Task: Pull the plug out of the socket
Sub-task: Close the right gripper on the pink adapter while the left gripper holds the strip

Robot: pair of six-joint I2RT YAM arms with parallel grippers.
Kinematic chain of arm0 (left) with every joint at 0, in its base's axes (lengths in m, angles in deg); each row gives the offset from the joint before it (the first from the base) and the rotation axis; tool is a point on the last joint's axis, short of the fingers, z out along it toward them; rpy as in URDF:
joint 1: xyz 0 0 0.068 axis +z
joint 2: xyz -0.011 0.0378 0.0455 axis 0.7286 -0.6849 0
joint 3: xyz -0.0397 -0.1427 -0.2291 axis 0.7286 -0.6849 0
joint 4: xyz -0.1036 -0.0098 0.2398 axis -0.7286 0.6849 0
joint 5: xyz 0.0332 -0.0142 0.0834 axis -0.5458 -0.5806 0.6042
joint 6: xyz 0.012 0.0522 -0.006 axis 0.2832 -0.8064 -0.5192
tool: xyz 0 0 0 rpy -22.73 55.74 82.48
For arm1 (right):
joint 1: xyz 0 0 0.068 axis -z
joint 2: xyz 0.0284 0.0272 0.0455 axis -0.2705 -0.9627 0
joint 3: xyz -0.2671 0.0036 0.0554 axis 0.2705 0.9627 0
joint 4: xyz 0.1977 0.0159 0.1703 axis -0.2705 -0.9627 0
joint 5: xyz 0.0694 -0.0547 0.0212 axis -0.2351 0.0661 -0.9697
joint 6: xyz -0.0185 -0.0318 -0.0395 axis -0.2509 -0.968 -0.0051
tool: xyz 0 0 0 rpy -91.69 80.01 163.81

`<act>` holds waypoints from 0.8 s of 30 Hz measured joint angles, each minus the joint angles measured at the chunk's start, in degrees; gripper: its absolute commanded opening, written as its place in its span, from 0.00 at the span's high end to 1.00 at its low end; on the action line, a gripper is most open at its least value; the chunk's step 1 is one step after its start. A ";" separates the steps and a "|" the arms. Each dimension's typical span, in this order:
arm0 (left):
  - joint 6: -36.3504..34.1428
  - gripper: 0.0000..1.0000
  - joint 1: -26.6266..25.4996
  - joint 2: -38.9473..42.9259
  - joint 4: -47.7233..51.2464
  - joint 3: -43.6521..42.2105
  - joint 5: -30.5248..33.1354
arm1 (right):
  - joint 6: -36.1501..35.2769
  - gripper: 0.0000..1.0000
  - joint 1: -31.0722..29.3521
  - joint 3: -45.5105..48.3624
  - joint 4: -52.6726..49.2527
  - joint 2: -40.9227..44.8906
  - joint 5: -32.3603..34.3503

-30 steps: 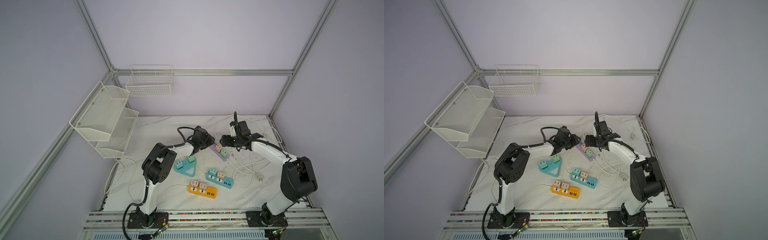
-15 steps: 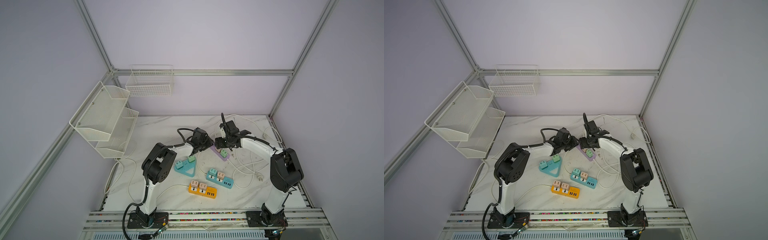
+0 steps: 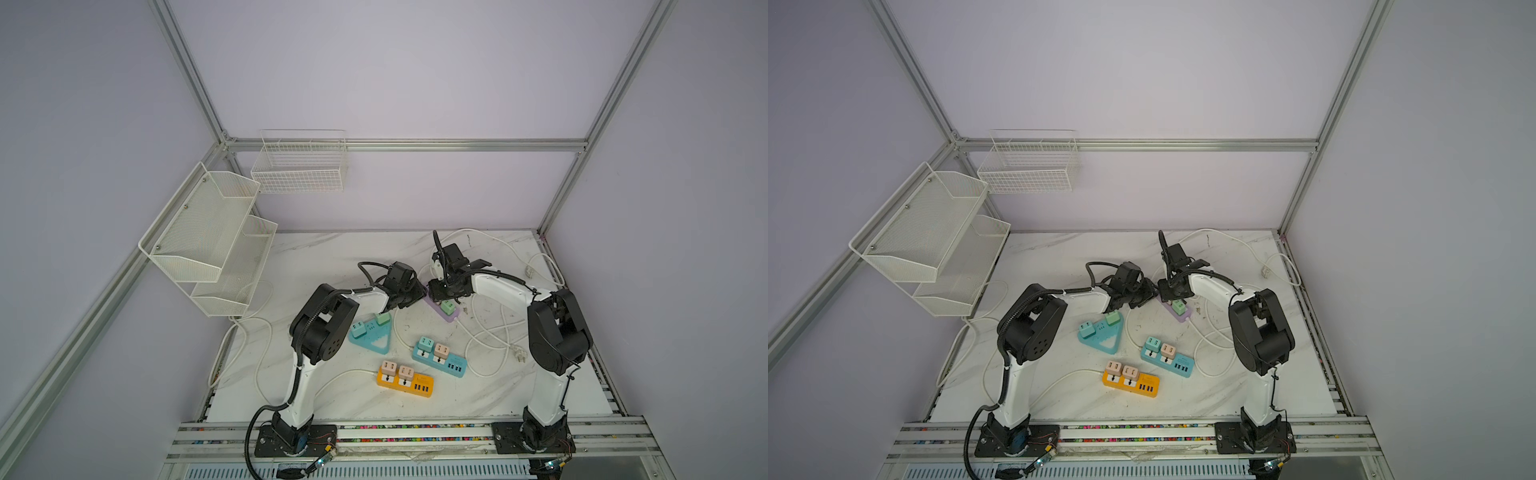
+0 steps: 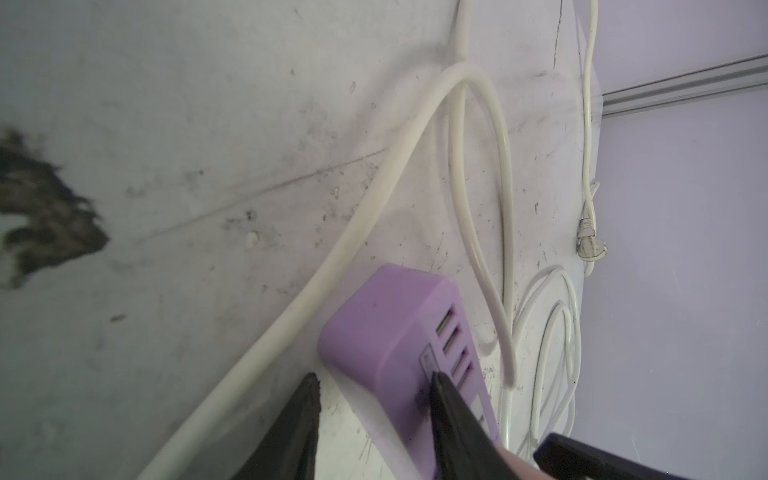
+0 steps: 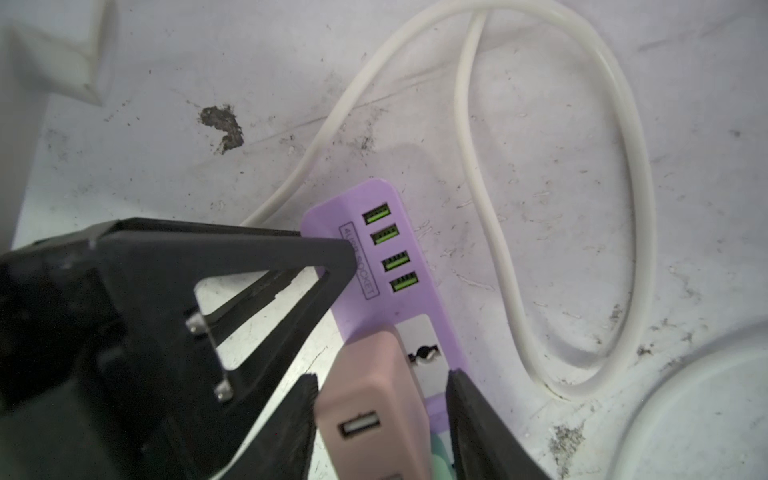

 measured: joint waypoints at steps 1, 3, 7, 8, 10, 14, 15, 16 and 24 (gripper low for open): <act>0.00 0.58 0.00 0.00 0.09 0.02 -0.02 | -0.13 0.50 -0.07 -0.26 -0.24 -0.22 0.07; 0.00 0.58 0.00 -0.02 0.15 0.04 -0.04 | -0.37 0.51 -0.17 -0.63 -0.46 -0.52 0.22; 0.00 0.59 0.00 -0.11 0.02 0.09 -0.28 | -0.79 0.53 -0.46 -1.42 -0.92 -1.05 0.44; 0.00 0.59 0.00 -0.13 0.00 0.13 -0.31 | -0.83 0.53 -0.52 -1.68 -0.94 -1.29 0.55; 0.00 0.59 0.00 -0.22 -0.09 0.20 -0.48 | -0.94 0.54 -0.72 -2.27 -1.09 -1.99 0.96; 0.00 0.59 0.00 -0.24 -0.04 0.28 -0.50 | -1.14 0.58 -0.98 -2.80 -1.44 -3.19 1.92; 0.00 0.59 0.00 -0.31 -0.02 0.35 -0.61 | -1.18 0.58 -0.98 -3.02 -1.73 -3.43 2.12; -0.02 0.59 0.02 -0.50 0.22 0.70 -0.90 | -1.31 0.59 -0.98 -3.34 -1.97 -3.63 2.45; -0.07 0.60 0.17 -2.27 0.90 3.41 -2.05 | -1.77 0.62 -1.03 -4.11 -2.58 -4.11 3.96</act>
